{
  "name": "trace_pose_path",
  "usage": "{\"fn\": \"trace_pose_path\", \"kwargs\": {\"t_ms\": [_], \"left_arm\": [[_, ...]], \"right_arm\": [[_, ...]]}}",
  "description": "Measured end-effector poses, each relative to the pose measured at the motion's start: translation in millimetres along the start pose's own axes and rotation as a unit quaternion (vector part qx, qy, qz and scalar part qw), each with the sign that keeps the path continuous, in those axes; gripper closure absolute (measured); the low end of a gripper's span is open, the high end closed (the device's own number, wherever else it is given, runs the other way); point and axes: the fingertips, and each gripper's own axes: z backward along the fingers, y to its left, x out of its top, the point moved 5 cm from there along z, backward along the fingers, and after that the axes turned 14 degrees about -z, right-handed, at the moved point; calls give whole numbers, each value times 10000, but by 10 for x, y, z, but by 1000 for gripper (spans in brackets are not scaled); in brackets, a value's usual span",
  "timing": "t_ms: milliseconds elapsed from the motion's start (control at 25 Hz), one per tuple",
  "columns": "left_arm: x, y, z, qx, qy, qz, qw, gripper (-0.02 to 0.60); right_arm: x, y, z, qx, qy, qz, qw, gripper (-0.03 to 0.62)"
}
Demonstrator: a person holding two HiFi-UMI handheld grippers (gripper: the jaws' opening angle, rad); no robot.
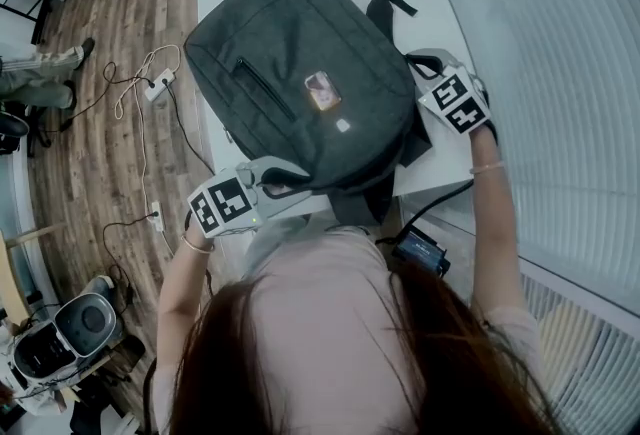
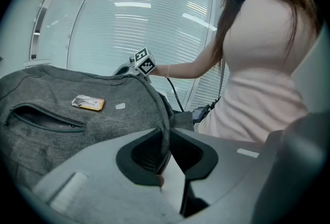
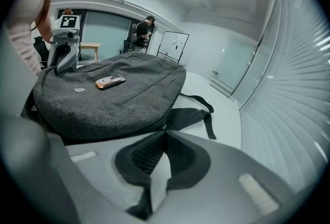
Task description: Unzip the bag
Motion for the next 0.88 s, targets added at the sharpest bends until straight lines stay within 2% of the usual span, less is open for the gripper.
{"fn": "trace_pose_path", "kwargs": {"t_ms": [360,880], "left_arm": [[8,-8,-2,-59,-3,31,10000,520],[-12,-102,-55,-153,-14,54,9999,520]], "right_arm": [[85,-19,-101,132,-14,128,9998,585],[200,-28,-156,828,456,164,9954,585]]}}
